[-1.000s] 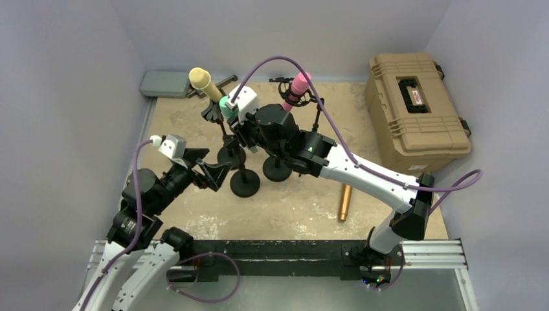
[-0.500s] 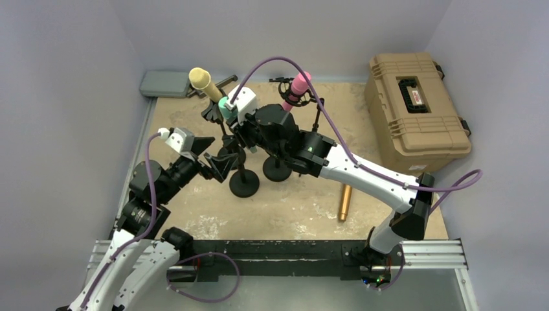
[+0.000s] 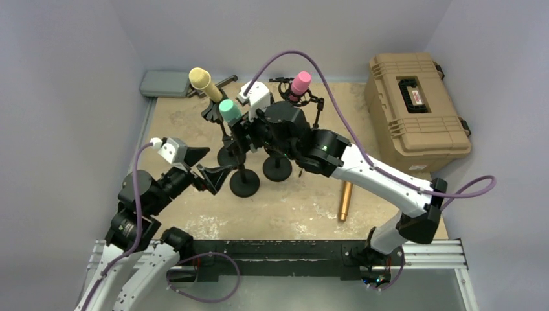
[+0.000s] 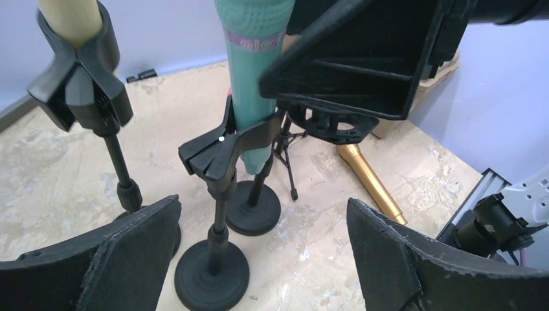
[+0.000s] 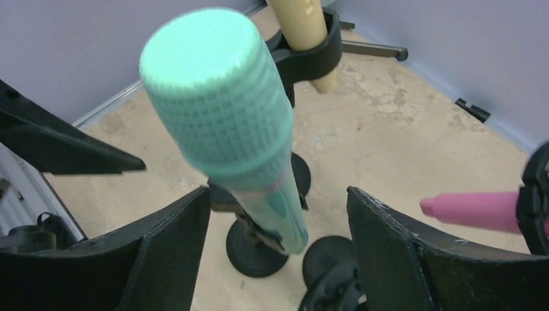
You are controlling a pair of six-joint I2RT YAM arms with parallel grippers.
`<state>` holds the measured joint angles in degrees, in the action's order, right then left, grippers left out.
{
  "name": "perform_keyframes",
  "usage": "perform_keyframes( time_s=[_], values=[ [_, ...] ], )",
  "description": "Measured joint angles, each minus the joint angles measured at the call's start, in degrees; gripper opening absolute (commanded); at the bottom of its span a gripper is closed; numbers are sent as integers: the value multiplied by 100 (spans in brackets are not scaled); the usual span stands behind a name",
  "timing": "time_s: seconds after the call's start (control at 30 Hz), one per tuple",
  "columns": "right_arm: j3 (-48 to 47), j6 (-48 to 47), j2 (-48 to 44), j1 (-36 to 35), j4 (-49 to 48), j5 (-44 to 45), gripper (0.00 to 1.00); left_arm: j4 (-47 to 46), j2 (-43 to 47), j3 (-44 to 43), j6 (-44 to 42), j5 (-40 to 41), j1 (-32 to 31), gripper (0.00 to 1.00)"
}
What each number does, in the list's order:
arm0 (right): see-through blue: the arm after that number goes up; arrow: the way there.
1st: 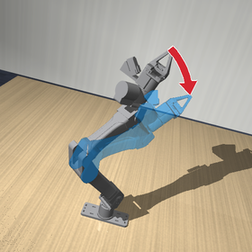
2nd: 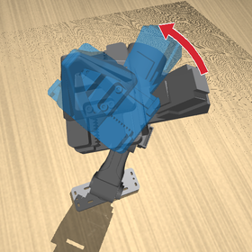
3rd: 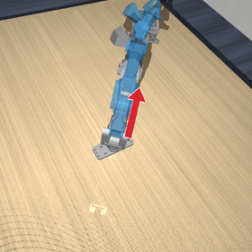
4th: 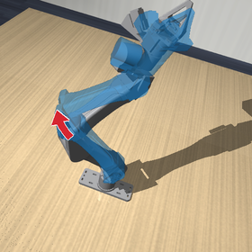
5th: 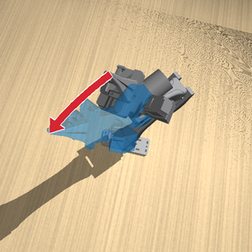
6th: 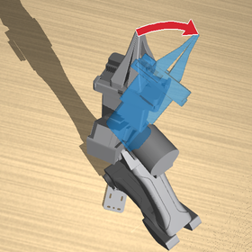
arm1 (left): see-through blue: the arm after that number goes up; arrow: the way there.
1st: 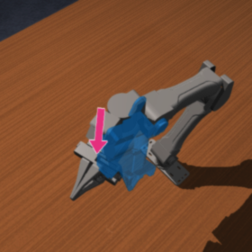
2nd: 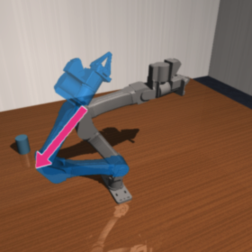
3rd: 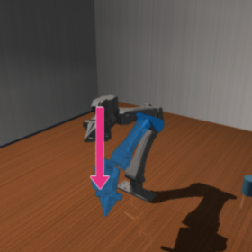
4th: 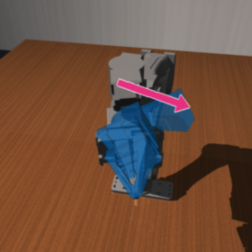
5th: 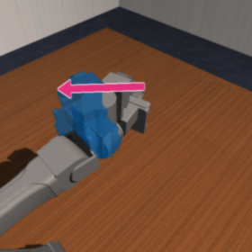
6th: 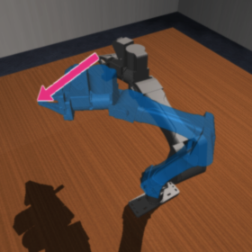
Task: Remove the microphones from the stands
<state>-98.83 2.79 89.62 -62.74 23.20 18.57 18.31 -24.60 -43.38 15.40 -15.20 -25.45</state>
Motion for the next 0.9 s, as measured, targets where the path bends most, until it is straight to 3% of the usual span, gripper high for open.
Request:
perform_keyframes(
  time_s=[0.17,0.33,0.5,0.7,0.9],
  values=[
    [505,326,-817,2,343,162,82,590,87,-702,-282,225,0,97],
    [326,686,-1200,568,857,170,73,726,144,-1064,-562,658,0,98],
    [-319,1067,-638,1718,1648,-42,66,820,280,-861,-719,756,0,99],
    [-793,1342,177,1714,2391,-363,51,1128,348,-560,-903,824,0,99],
    [-802,1534,400,1694,2721,-490,34,1281,466,-343,-916,837,0,99]
  ],
)
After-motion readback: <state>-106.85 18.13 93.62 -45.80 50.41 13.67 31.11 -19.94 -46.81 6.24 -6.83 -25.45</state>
